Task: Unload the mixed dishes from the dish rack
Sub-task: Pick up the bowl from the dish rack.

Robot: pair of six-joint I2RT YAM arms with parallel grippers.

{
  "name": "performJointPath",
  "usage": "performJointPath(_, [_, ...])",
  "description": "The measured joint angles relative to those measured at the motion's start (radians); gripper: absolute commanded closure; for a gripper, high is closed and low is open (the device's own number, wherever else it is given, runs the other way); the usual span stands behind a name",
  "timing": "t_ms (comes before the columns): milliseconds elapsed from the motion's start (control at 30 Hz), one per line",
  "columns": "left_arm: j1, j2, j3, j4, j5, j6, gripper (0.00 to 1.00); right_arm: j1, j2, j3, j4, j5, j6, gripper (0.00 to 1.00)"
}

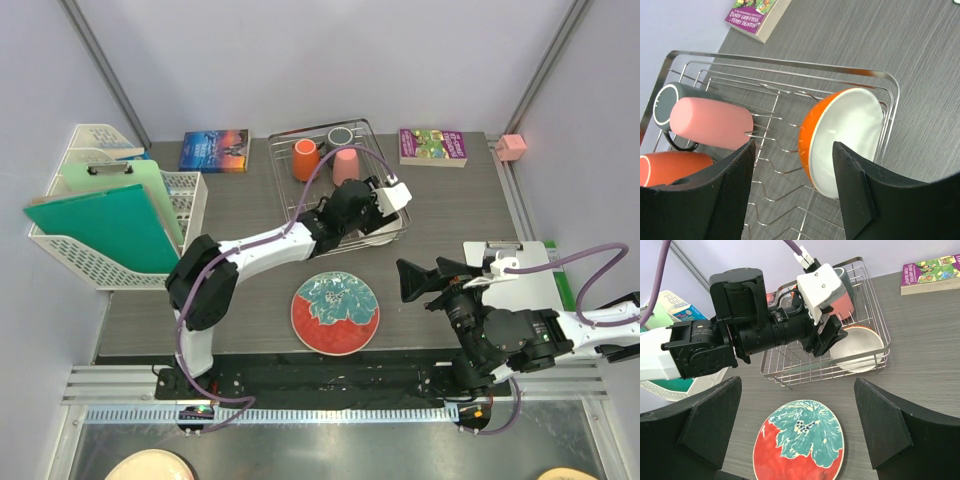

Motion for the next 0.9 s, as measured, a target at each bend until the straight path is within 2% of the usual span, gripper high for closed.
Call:
performJointPath(533, [0.044,0.055,0.026,-0.004,0.009,-0.008,0.36,0.000,-0.008,0.000,-0.033,0.000,0.013,0.01])
performJointPath(700, [0.068,0.077,0.032,-0.006,0.020,-0.021,0.39,0.000,-0.009,0.000,-0.042,0.000,0.021,0.00])
performJointPath(800, [0.079,0.094,0.039,-0.022,0.042,-0.029,0.47,0.000,-0.013,0.000,-0.046,0.000,0.028,0.00])
performJointPath(833, [0.082,0.101,0.043,-0.030,0.054,-0.037,0.54,0.000,-0.015,0.000,-0.047,0.000,0.030,0.00])
performJointPath(900, [0.083,0.112,0.052,-0.042,0.078,-0.045,0.61,0.000,-0.018,0.000,-0.051,0.000,0.032,0.00])
